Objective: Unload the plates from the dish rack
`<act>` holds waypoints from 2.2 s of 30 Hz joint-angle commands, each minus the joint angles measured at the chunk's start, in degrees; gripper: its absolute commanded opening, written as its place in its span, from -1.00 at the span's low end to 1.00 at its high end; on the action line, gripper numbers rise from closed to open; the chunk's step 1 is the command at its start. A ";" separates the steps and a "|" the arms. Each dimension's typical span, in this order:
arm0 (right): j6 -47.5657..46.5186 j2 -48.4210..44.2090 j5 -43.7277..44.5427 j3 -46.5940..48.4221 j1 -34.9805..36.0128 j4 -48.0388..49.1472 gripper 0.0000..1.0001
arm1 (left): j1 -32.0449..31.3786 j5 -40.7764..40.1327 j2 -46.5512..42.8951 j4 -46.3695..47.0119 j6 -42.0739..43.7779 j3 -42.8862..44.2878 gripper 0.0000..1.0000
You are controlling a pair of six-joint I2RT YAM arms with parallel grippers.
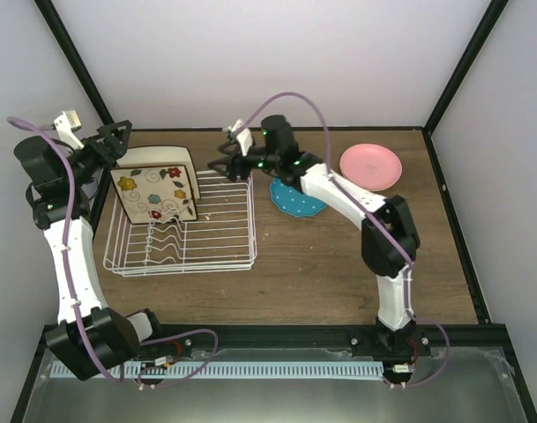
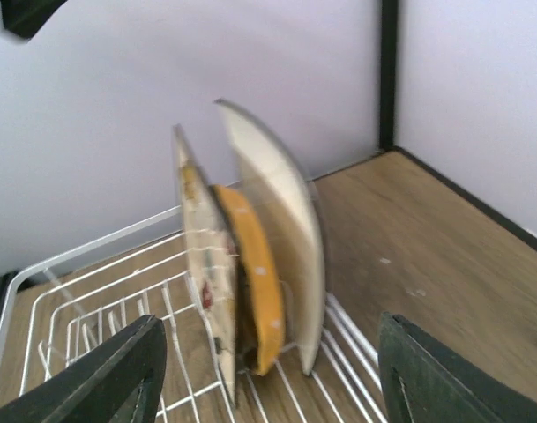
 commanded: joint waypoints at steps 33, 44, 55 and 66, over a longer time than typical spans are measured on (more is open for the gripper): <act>0.12 28.06 -7.60 25.23 8.72 14.12 0.09 | -0.06 3.06 -1.12 -0.10 1.63 -2.83 1.00; 1.66 28.66 -8.77 24.96 8.86 16.05 -0.95 | -0.07 2.87 -1.31 0.80 1.41 -3.31 1.00; 2.96 21.27 -7.05 16.32 8.82 24.23 -0.99 | -0.06 2.73 -0.98 1.52 0.17 -2.00 1.00; 5.65 13.19 -8.27 14.82 5.43 26.85 -0.99 | 0.21 3.05 0.22 1.76 -1.98 4.73 1.00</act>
